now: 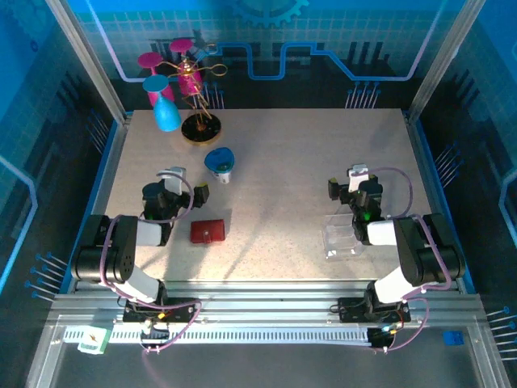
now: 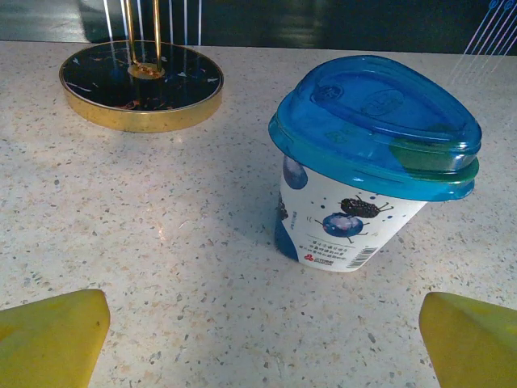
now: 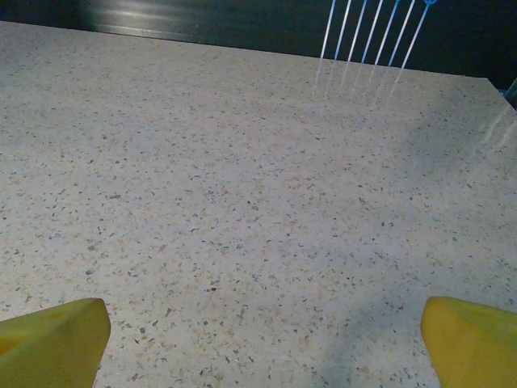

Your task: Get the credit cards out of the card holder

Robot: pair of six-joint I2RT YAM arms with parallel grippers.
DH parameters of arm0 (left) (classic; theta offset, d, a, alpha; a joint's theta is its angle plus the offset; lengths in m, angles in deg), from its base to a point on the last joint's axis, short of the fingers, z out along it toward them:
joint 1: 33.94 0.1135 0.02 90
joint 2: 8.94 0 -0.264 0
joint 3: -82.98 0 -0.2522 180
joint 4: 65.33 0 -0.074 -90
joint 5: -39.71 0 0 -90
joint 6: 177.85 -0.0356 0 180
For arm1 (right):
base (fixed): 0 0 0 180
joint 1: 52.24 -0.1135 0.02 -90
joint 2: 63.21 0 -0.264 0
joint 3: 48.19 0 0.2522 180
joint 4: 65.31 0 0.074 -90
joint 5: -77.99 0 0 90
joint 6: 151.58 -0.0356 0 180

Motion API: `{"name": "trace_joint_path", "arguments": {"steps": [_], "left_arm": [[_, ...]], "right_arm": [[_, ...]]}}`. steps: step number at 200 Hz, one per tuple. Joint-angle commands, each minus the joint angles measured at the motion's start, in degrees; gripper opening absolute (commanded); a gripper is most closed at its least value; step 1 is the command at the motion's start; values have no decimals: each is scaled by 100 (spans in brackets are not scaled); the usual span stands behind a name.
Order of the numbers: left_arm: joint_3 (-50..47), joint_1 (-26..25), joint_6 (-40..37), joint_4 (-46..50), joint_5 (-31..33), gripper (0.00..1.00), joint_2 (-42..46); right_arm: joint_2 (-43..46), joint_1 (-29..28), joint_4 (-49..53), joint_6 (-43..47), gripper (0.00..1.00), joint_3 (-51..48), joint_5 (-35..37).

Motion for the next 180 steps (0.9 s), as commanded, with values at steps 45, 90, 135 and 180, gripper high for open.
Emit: {"name": "trace_joint_path", "arguments": {"steps": [45, 90, 135, 180], "left_arm": [[-8, 57, -75, -116, -112, 99, -25], [-16, 51, -75, -119, -109, 99, -24], [-13, 49, -71, -114, -112, 99, -25], [2, 50, -43, -116, -2, 99, -36]], "right_arm": [[-52, 20, -243, -56, 100, -46, 86], [-52, 28, -248, -59, 100, -46, 92], [-48, 26, -249, -58, 100, -44, 86], [-52, 25, -247, -60, 100, -44, 85]]}}
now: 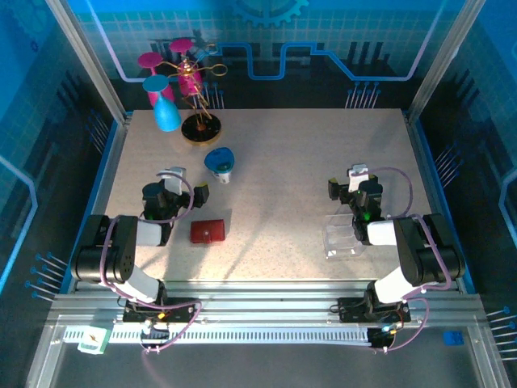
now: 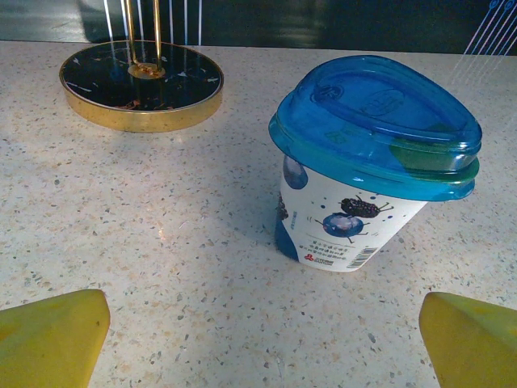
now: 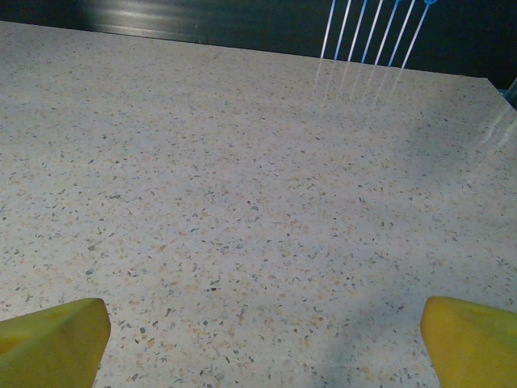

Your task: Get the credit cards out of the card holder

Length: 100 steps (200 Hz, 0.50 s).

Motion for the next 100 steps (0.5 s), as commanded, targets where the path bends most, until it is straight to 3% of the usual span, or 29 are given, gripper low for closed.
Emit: {"name": "trace_joint_path", "arguments": {"steps": [1, 31, 100], "left_arm": [[6, 49, -32, -112, 27, 99, -34], [62, 49, 271, 26, 900, 99, -20], [71, 49, 268, 32, 917, 99, -26]], "right_arm": [[-52, 23, -244, -60, 100, -44, 83], [-52, 22, -248, -54, 100, -44, 86], [-52, 23, -237, -60, 100, -44, 80]]}}
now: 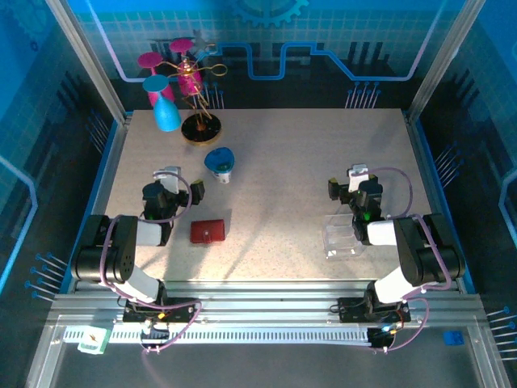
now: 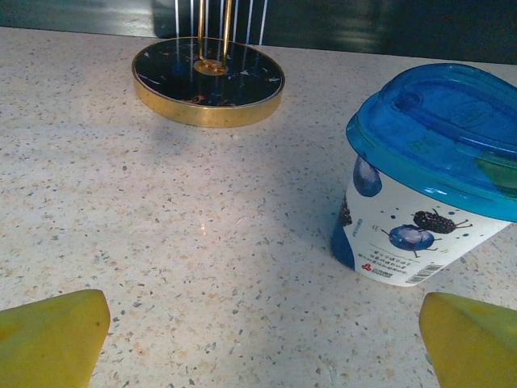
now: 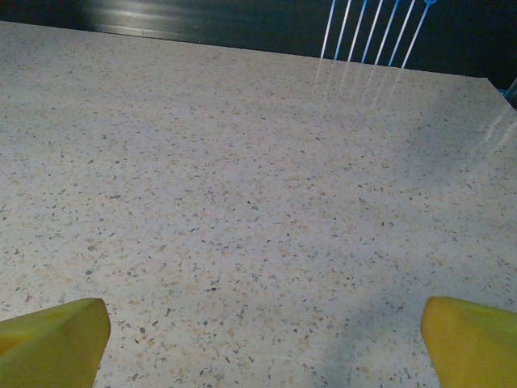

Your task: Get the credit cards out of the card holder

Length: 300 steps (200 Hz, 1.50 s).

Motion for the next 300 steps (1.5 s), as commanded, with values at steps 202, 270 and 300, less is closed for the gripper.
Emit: {"name": "trace_joint_path", "arguments": {"steps": [202, 270, 300], "left_arm": [[3628, -371, 1709, 6792, -38, 97, 1395], [5094, -347, 967, 8526, -518, 99, 1230], [5015, -347, 587, 8391, -239, 99, 1256]], "right_arm": [[1588, -434, 7430, -1399, 86, 2767, -769], [1340, -1346, 9187, -2038, 74, 3447, -808], [1002, -1801, 9695, -2196, 69, 3659, -745]]}}
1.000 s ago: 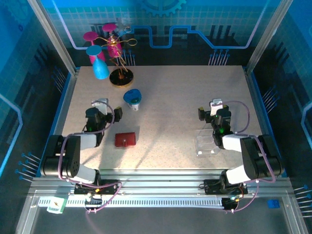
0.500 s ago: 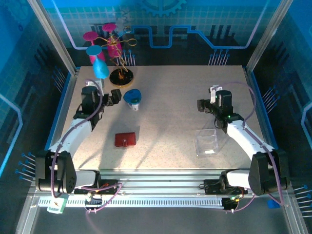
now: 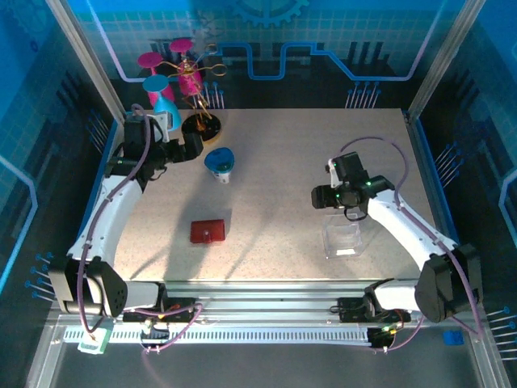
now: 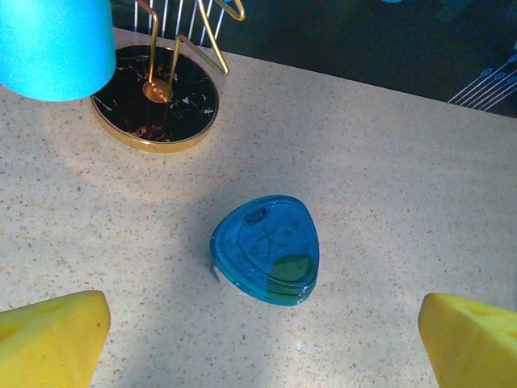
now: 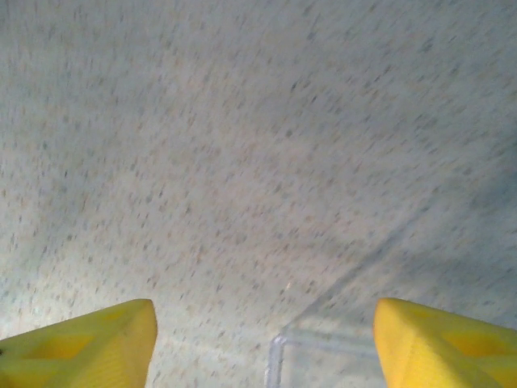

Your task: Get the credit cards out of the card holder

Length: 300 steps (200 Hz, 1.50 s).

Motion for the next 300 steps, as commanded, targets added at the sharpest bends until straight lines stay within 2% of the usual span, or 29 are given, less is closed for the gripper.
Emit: {"name": "trace_joint_path", "arguments": {"steps": [1, 25, 77, 123, 206, 300], "left_arm": [[29, -12, -446, 406, 37, 99, -54], [-272, -12, -359, 148, 44, 99, 65], [-669, -12, -574, -16, 504, 99, 339], [-636, -12, -273, -47, 531, 99, 548], [-686, -11, -373, -33, 670, 99, 583], [-721, -21, -279, -47, 607, 99, 620]], "right_arm": [[-239, -331, 849, -321, 69, 226, 29], [-235, -525, 1063, -537, 65, 199, 176], [-303, -669, 1166, -976, 36, 43, 307], [-535, -720, 984, -1144, 28, -125, 486], [-836, -763, 722, -1137, 22, -268, 660], [-1030, -865, 651, -1234, 10, -121, 679]]}}
